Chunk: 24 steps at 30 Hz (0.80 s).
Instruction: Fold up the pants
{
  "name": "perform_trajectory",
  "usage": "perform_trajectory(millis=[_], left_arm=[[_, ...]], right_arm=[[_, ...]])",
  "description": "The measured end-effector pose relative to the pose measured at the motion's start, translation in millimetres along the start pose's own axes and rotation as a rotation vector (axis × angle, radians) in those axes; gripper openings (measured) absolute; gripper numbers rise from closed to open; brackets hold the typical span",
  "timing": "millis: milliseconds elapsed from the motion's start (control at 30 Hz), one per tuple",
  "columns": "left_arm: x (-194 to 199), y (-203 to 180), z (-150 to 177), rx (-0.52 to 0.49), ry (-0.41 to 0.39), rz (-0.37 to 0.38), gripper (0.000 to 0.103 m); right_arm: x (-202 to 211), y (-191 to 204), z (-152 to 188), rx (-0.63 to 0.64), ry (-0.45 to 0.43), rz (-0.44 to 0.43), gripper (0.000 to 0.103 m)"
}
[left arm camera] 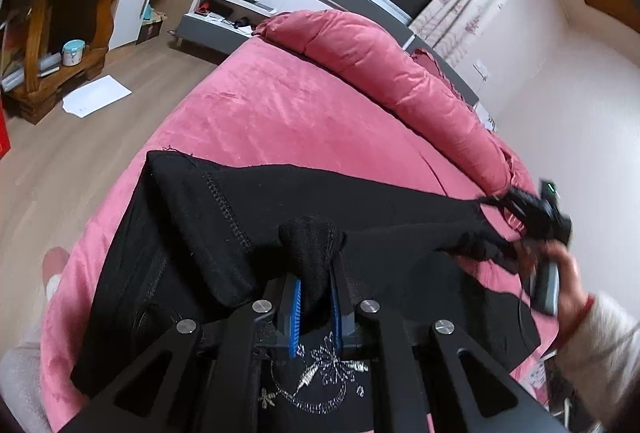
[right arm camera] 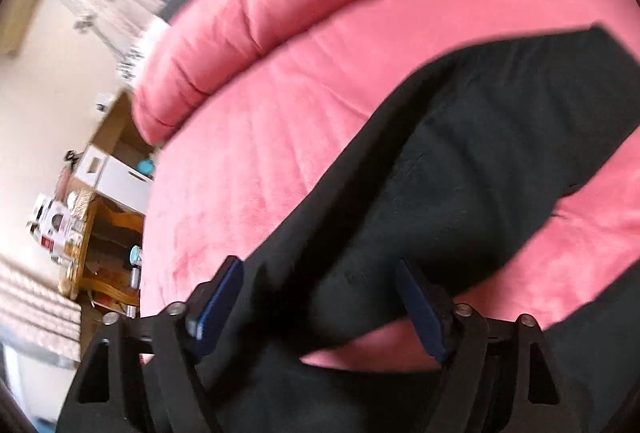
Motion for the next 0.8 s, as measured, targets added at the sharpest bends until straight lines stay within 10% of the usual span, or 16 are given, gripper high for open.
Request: perform_trajectory(millis=[67,200,500,800], left_arm=[[1.7,-5.2,3.3,-0.031,0.013,-0.004,0.011],[5.2,-6.1,2.6,-0.035,0.025,-0.006,0.011],[30.0,17.8,-48.7,0.059,-0.075,-0.002,0.011],[53.8,50.2,-35.9,0.192,-0.113,-0.002,0.011]], right_arm=[[-12.6,5.4,-7.4,-0.027,0.019,-0.011,0.068],[-20.3,1.2,-8.8,-0.019,0.035,0.014,0.017],[79.6,5.0,10.9,0.106,-0.128,-0.176,0.013],[121.0,-22.8,125.2,0.182,-0.169,-0.192,0.013]])
Point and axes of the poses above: each gripper's, at about its wrist camera, not at the fingertips, and x roughly against the way its jaws point, y to its left, z to its underside, the point moved 8 cm from there along -x, roughly the way its jaws point, and after that the axes turned 8 degrees about z, right-handed, at the moved point
